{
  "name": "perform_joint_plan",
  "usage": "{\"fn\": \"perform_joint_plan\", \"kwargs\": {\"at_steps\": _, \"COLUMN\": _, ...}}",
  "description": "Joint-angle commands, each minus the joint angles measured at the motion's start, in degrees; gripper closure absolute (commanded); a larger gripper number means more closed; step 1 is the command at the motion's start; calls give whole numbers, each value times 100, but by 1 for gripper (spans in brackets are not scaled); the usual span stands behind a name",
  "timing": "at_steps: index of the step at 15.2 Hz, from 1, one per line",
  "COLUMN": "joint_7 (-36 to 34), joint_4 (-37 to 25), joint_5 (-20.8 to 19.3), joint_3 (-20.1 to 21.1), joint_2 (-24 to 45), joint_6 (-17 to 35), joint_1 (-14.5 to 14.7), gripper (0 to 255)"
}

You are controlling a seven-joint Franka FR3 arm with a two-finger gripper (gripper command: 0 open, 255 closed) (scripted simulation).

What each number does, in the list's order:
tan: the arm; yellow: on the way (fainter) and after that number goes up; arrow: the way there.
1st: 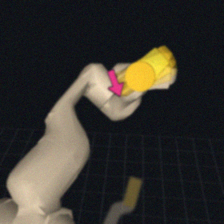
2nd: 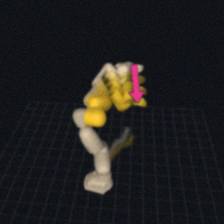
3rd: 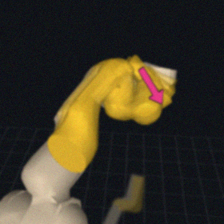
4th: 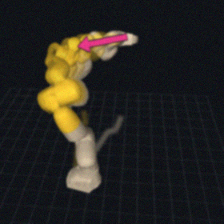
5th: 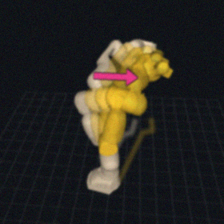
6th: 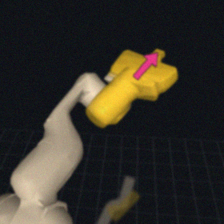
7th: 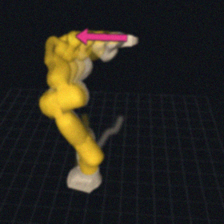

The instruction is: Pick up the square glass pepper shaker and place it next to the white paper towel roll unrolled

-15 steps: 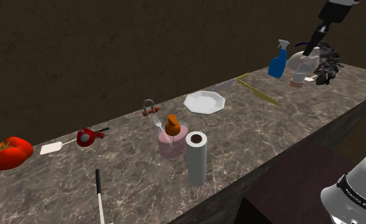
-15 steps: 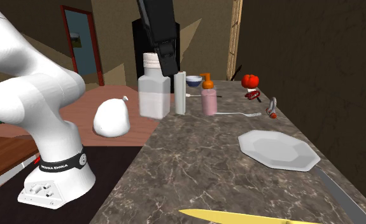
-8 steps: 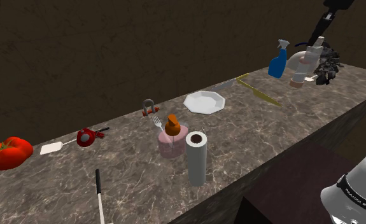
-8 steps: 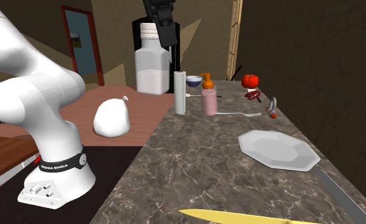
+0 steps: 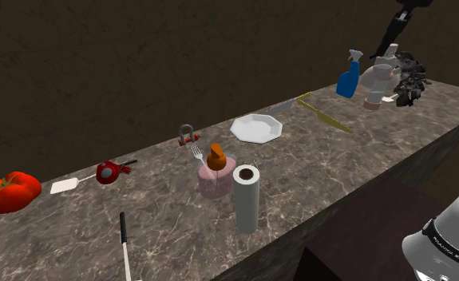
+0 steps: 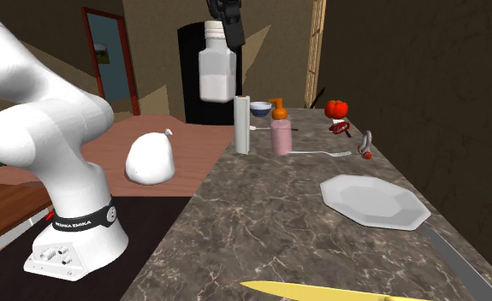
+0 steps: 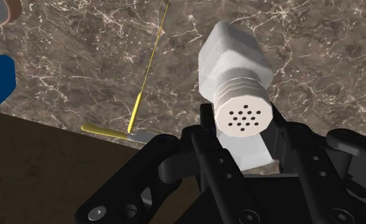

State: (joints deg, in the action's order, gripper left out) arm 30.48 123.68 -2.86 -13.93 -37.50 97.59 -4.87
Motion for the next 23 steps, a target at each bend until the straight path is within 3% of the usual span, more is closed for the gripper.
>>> {"fn": "perform_joint_plan", "kwargs": {"at_steps": 1, "joint_7": -294, "joint_4": 159, "joint_5": 83, "joint_3": 258, "joint_2": -113, "joint_6": 43, "joint_1": 54, "gripper": 255}}
{"fn": "perform_joint_plan", "kwargs": {"at_steps": 12, "joint_7": -1812, "joint_4": 299, "joint_5": 640, "joint_3": 1628, "joint_2": -177, "joint_6": 158, "joint_1": 445, "gripper": 255}}
{"fn": "perform_joint_plan", "kwargs": {"at_steps": 23, "joint_7": -3332, "joint_4": -325, "joint_5": 1019, "joint_3": 2985, "joint_2": 529, "joint_6": 351, "joint_1": 765, "gripper": 255}}
